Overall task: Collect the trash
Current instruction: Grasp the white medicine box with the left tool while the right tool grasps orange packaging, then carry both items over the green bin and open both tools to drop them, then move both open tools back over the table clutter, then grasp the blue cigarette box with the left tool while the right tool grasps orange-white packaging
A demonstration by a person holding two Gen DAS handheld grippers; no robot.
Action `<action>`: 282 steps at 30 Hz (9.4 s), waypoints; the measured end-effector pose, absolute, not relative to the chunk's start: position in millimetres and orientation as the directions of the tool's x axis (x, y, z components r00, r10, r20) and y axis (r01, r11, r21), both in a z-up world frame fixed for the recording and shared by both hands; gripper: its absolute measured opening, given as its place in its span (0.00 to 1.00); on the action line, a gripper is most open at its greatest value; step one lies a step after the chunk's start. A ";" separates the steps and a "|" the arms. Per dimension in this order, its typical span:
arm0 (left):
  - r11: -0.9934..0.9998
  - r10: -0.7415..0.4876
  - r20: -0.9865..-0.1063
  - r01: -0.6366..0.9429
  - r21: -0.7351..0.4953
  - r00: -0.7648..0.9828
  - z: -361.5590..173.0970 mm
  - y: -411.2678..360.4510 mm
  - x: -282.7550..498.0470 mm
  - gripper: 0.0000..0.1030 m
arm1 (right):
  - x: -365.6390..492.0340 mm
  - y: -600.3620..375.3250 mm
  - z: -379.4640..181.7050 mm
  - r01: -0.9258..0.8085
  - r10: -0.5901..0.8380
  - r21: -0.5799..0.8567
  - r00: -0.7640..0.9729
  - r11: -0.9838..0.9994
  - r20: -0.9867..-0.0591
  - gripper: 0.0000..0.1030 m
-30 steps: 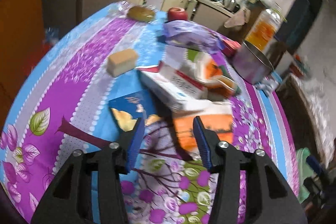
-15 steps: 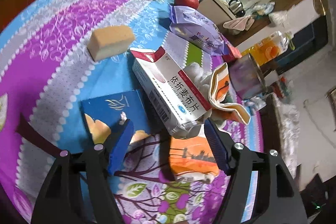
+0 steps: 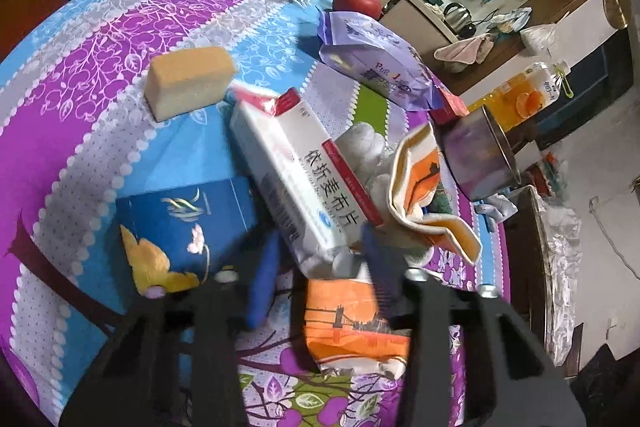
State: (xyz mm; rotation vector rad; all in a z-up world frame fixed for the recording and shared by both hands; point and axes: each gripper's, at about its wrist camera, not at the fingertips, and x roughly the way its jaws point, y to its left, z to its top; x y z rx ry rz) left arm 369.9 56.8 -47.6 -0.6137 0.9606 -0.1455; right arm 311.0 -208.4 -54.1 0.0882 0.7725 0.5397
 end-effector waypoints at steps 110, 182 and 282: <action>0.750 -0.600 -0.432 0.661 -0.013 0.673 68.6 -379.3 132.1 0.14 | 29.3 -606.6 62.9 0.397 -0.357 0.002 0.827 0.918 -0.434 0.10; 0.862 -0.335 -0.720 0.506 0.026 0.608 -5.4 -231.9 234.7 0.55 | 98.9 -504.3 -14.5 0.027 0.092 0.197 0.817 0.980 -0.570 0.73; 0.965 -0.116 -0.758 0.254 0.068 0.642 -48.4 59.2 328.3 0.52 | 311.5 -123.1 -67.1 -0.615 0.510 0.108 0.529 0.781 -0.679 0.52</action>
